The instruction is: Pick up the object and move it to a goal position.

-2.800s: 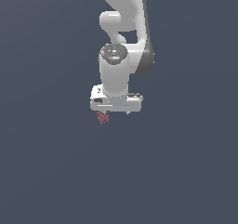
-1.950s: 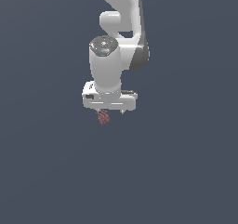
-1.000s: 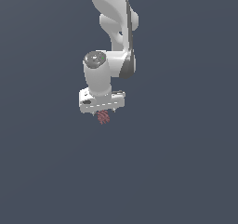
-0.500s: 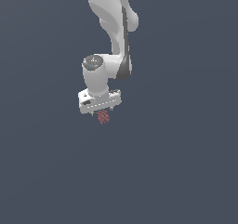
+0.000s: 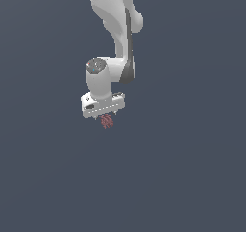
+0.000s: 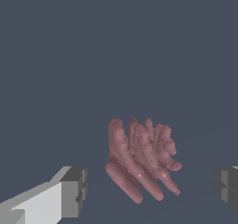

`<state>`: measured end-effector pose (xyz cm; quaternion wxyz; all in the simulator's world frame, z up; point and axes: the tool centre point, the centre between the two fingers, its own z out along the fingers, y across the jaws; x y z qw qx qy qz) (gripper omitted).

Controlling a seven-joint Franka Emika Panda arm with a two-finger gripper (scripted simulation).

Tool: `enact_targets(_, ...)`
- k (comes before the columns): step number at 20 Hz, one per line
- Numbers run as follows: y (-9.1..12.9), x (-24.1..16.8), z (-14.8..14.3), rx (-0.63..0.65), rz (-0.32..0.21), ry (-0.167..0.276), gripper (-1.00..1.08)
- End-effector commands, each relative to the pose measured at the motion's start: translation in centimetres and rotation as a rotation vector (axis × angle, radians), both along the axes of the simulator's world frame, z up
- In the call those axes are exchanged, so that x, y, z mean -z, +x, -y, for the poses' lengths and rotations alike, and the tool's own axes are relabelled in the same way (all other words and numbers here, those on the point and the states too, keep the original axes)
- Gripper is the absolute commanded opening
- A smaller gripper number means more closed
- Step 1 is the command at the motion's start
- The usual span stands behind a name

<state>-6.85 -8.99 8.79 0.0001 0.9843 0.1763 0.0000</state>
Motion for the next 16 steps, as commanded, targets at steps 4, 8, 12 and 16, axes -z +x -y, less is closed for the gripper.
enact_targets(4, -0.1, 1.9, 0.0, -0.002, 0.000, 0.000, 1.00)
enact_targets(8, -0.2, 3.8, 0.0, -0.003, 0.000, 0.000, 1.00)
enact_targets(12, -0.1, 4.7, 0.0, -0.004, 0.000, 0.000, 1.00)
enact_targets(16, -0.1, 4.8, 0.0, -0.004, 0.000, 0.000, -1.00)
